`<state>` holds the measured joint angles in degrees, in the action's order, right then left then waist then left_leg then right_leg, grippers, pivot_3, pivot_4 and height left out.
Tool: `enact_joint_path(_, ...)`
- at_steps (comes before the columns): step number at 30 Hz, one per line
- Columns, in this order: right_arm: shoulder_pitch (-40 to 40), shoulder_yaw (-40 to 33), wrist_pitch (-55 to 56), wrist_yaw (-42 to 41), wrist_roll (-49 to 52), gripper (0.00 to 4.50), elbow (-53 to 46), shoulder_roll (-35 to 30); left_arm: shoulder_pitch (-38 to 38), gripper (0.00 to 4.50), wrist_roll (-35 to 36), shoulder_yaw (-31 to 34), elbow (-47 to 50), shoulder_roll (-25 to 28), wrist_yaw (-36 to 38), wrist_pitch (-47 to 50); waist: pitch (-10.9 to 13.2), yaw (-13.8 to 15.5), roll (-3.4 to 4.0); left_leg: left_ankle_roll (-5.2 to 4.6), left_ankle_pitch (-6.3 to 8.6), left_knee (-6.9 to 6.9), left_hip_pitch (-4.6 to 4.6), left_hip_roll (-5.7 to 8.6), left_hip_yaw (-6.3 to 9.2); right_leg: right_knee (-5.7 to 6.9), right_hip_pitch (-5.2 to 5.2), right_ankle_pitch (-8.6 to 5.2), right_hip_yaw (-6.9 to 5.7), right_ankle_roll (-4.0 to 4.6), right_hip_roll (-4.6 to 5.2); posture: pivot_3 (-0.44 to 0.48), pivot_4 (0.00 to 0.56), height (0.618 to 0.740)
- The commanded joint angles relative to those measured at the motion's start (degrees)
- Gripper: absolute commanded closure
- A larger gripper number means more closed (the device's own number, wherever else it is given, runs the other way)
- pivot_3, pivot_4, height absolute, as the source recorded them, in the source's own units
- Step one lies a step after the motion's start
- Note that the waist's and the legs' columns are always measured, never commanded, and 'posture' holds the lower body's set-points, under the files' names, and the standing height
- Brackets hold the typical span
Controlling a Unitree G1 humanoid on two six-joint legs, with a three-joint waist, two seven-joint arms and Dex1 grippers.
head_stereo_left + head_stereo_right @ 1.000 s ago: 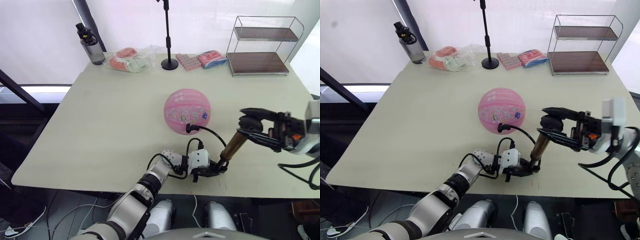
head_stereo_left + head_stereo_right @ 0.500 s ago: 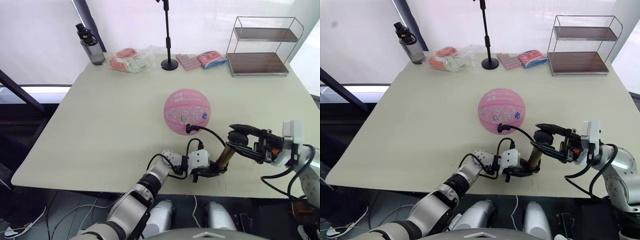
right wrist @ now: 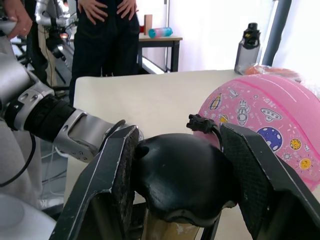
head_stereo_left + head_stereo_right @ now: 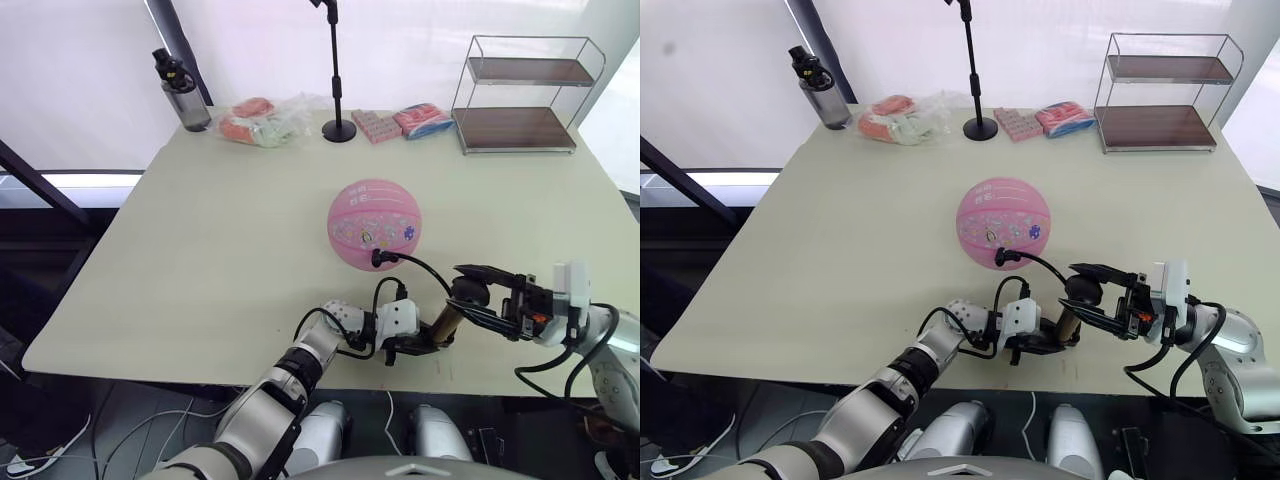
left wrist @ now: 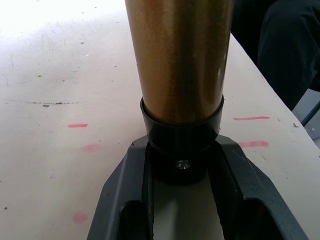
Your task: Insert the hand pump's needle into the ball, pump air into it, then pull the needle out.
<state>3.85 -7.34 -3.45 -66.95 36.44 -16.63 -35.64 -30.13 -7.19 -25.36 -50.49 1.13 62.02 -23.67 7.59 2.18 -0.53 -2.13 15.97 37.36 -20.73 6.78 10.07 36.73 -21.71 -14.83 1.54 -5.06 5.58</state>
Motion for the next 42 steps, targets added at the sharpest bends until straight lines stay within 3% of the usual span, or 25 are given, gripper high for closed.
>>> enact_joint_path(1,0.0,-1.1,-4.4,0.1,3.4,2.40,-2.7,-1.6,1.7,3.41,-2.0,-1.3,-3.4,0.6,-0.2,1.1,0.0,0.0,0.00,0.00,0.00,0.00,-0.02,0.00,0.01,-0.01,-0.01,0.00,0.00,0.00,0.00,0.000,0.150,0.736)
enact_joint_path(6,-3.0,-7.8,-11.2,2.6,11.8,2.40,-8.6,-6.4,1.7,3.41,-2.0,-1.4,-3.5,0.7,0.1,0.8,0.2,0.1,0.17,0.00,0.00,0.01,-0.21,0.04,-0.01,-0.04,-0.09,0.00,0.01,0.00,0.08,0.000,0.150,0.736)
enact_joint_path(15,-11.4,-18.1,-18.3,5.4,20.8,2.40,-9.1,-13.3,1.4,3.41,-2.0,-1.6,-3.7,0.8,0.3,0.5,0.4,0.2,0.00,-0.01,0.00,0.02,-0.27,0.04,-0.01,-0.05,-0.11,0.01,-0.03,-0.01,0.11,0.000,0.150,0.736)
enact_joint_path(27,-19.8,-21.2,-22.1,7.6,23.6,2.40,-8.4,-17.0,1.3,3.41,-1.8,-1.6,-3.6,1.1,0.7,0.6,0.5,0.1,0.06,-0.01,-0.01,0.05,-0.34,0.04,-0.01,-0.02,-0.19,0.02,-0.05,-0.01,0.14,0.000,0.150,0.736)
enact_joint_path(36,-12.2,-17.6,-20.1,7.6,19.1,2.40,-13.1,-12.5,1.6,3.41,-1.6,-1.6,-2.8,1.3,1.1,1.1,0.5,0.1,0.07,-0.01,-0.01,0.04,-0.34,0.04,-0.01,-0.03,-0.20,0.01,-0.04,-0.01,0.15,0.000,0.150,0.736)
enact_joint_path(42,-4.3,-12.3,-14.2,5.0,11.0,2.40,-12.9,-8.0,1.8,3.41,-1.6,-1.7,-2.1,1.5,1.3,1.4,0.5,0.0,0.04,-0.01,-0.01,0.03,-0.23,0.01,-0.03,0.00,-0.17,0.01,-0.01,-0.01,0.08,0.000,0.150,0.736)
